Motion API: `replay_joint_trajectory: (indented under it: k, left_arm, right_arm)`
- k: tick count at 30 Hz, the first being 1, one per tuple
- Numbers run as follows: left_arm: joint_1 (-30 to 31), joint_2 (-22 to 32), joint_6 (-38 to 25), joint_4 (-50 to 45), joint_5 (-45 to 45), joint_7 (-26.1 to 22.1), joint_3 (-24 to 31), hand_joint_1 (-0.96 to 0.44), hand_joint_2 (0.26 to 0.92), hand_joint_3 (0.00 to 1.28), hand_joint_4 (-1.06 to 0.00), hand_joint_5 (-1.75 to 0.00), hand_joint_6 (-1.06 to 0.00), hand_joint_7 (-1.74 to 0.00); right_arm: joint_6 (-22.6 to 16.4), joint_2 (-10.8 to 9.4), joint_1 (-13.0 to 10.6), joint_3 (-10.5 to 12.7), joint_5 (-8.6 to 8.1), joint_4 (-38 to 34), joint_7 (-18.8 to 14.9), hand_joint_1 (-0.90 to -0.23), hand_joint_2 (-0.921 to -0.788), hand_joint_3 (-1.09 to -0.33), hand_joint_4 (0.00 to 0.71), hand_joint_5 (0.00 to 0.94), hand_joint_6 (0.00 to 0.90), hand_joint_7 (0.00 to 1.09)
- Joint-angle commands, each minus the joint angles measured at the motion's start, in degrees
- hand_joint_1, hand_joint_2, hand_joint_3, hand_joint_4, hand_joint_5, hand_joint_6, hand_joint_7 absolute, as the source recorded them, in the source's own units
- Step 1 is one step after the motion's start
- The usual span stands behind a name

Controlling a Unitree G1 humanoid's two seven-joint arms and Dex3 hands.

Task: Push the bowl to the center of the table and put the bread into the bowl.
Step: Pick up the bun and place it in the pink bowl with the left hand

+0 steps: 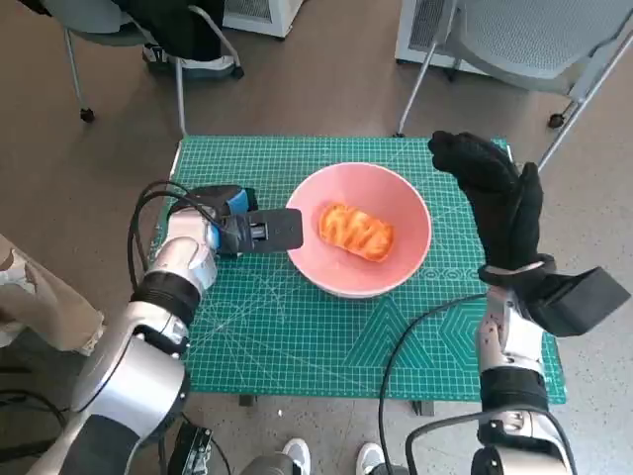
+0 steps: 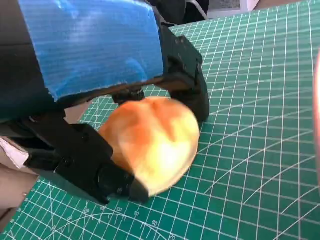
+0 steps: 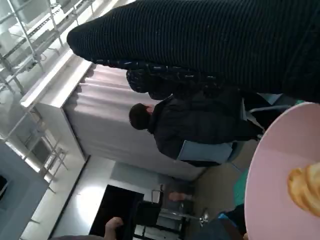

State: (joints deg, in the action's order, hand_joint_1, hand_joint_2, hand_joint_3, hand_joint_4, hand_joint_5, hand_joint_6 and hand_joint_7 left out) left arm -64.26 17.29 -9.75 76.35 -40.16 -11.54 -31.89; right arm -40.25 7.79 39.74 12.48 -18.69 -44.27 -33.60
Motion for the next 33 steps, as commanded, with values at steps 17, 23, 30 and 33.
replay_joint_trajectory:
  k: [17, 23, 30, 33]
  left_arm:
    - [-0.44, 6.29, 2.73, -13.85, 3.77, -1.19, 5.0, 0.0, 0.914, 0.09, -0.64, -1.28, -0.65, -1.09]
    - [5.61, 11.34, 0.63, -35.11, 4.67, -1.82, 9.72, 0.0, 0.898, 0.09, -0.68, -1.3, -0.7, -0.96]
    - [11.99, 13.89, -1.87, -55.44, 5.65, -2.03, 15.94, 0.0, 0.883, 0.08, -0.73, -1.25, -0.73, -0.93]
    - [14.03, 14.09, -2.05, -61.22, 5.62, -1.61, 17.89, 0.0, 0.874, 0.08, -0.78, -1.18, -0.72, -0.97]
  right_arm:
    - [-0.32, -0.23, 0.9, -0.04, -0.18, -2.74, -1.28, -0.654, -0.921, -0.763, 0.21, 0.0, 0.084, 0.5]
    - [-0.21, -0.26, 1.18, 0.06, -0.39, -2.96, -1.52, -0.652, -0.921, -0.763, 0.21, 0.0, 0.084, 0.5]
    - [-0.26, -0.24, 1.46, 0.06, -0.29, -3.04, -1.44, -0.651, -0.921, -0.764, 0.21, 0.0, 0.083, 0.5]
    - [-0.29, -0.24, 1.63, 0.06, -0.24, -3.21, -1.41, -0.649, -0.921, -0.765, 0.21, 0.0, 0.083, 0.5]
